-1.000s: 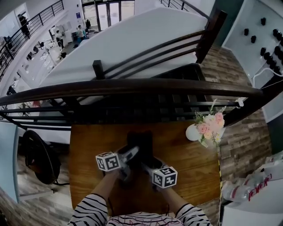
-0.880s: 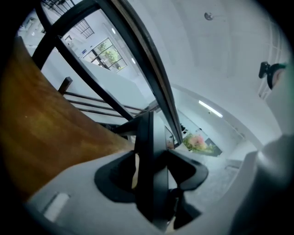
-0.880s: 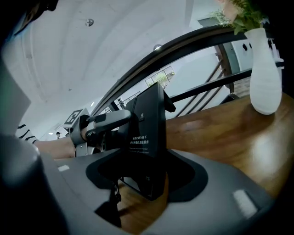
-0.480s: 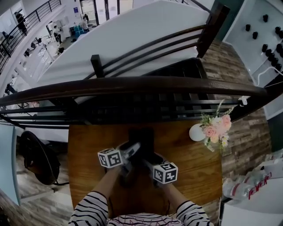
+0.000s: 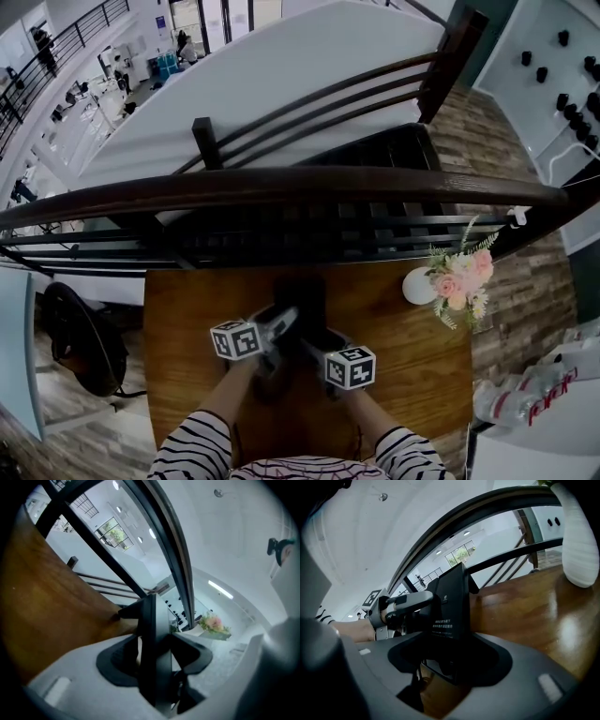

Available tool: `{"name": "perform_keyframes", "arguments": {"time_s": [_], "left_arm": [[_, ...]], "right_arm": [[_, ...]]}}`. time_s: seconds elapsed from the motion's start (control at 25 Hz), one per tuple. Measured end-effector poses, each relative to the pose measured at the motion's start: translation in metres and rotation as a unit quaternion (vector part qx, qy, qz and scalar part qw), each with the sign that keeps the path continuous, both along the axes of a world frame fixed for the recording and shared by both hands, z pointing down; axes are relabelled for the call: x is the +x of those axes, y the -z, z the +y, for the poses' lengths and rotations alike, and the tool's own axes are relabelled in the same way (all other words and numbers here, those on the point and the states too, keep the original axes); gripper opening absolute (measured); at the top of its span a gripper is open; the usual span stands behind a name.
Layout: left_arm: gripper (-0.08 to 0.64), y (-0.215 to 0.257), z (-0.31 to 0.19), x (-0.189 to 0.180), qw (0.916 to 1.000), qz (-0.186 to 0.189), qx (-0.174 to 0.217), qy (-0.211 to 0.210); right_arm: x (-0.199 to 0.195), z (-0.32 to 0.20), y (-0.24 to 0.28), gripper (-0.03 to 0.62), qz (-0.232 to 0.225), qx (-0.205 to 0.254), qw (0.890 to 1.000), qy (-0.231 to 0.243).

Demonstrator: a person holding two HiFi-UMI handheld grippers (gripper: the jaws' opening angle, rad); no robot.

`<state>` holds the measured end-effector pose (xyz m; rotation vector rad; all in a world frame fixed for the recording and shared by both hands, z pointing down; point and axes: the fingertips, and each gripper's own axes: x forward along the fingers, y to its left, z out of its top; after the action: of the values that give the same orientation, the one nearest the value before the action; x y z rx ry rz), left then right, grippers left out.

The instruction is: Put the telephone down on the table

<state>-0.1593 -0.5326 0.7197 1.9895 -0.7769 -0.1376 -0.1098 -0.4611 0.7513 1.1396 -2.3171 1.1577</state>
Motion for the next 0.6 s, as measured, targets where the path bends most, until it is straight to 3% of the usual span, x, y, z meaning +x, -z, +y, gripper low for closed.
{"name": "perform_keyframes", "arguments": {"time_s": [0.6], "left_arm": [[0.224,-0.0031,0.0005,0.0008,0.9993,-0.037,0.0,0.008]], "right_arm": [[0.0012,0.0004,-0.0028,0.281,-0.004,-0.009,1.0,0.002]]}}
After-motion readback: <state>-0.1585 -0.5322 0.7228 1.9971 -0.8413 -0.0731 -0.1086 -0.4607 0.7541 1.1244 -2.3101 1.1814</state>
